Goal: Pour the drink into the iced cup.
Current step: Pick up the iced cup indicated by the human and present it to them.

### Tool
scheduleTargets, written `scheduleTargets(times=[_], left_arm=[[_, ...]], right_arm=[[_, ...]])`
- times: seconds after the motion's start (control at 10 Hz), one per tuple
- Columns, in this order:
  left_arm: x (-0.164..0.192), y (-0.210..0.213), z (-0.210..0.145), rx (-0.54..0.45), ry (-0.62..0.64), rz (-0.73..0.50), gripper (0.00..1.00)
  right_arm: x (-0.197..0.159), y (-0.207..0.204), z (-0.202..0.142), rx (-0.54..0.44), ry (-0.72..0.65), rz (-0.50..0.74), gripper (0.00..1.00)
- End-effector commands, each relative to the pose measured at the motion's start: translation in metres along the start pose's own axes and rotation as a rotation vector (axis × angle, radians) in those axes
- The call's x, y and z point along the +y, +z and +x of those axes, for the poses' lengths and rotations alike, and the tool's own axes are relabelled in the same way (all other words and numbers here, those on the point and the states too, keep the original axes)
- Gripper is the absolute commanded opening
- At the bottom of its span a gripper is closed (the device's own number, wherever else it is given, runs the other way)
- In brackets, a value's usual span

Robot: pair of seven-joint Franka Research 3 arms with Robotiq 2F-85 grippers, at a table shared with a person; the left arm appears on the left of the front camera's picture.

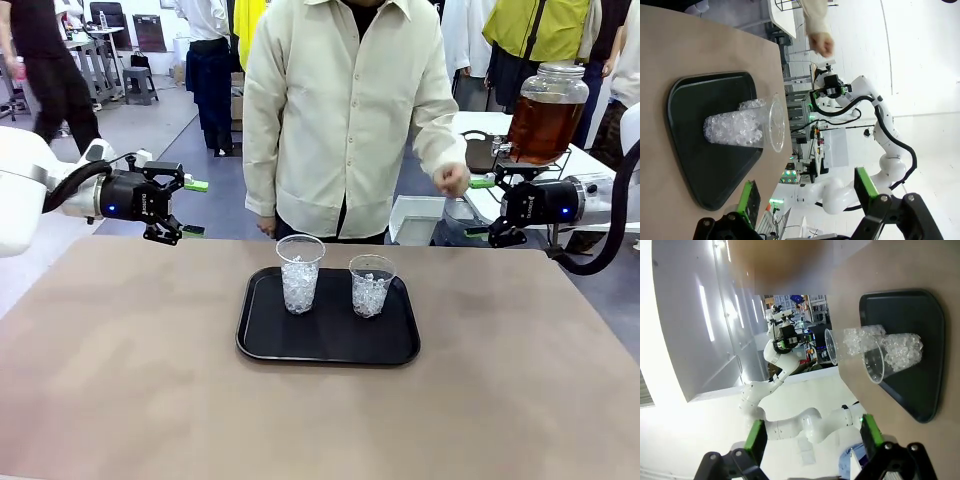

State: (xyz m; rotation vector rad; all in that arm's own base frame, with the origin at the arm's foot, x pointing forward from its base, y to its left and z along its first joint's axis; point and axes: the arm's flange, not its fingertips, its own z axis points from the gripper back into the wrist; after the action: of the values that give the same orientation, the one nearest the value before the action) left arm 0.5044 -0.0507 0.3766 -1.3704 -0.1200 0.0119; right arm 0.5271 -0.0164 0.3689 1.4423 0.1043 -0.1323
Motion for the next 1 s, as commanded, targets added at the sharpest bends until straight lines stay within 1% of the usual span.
scheduleTargets(times=[0.0, 0.9], left_arm=[[-0.0009, 0.0009, 0.0002, -0.002, -0.002, 0.002, 1.00], [-0.0009, 0.0009, 0.0002, -0.002, -0.002, 0.002, 1.00]], right_arm=[[0.0015, 0.0003, 0.0001, 0.000, 0.002, 0.003, 1.00], [0.0015, 0.0003, 0.0001, 0.000, 0.002, 0.003, 1.00]])
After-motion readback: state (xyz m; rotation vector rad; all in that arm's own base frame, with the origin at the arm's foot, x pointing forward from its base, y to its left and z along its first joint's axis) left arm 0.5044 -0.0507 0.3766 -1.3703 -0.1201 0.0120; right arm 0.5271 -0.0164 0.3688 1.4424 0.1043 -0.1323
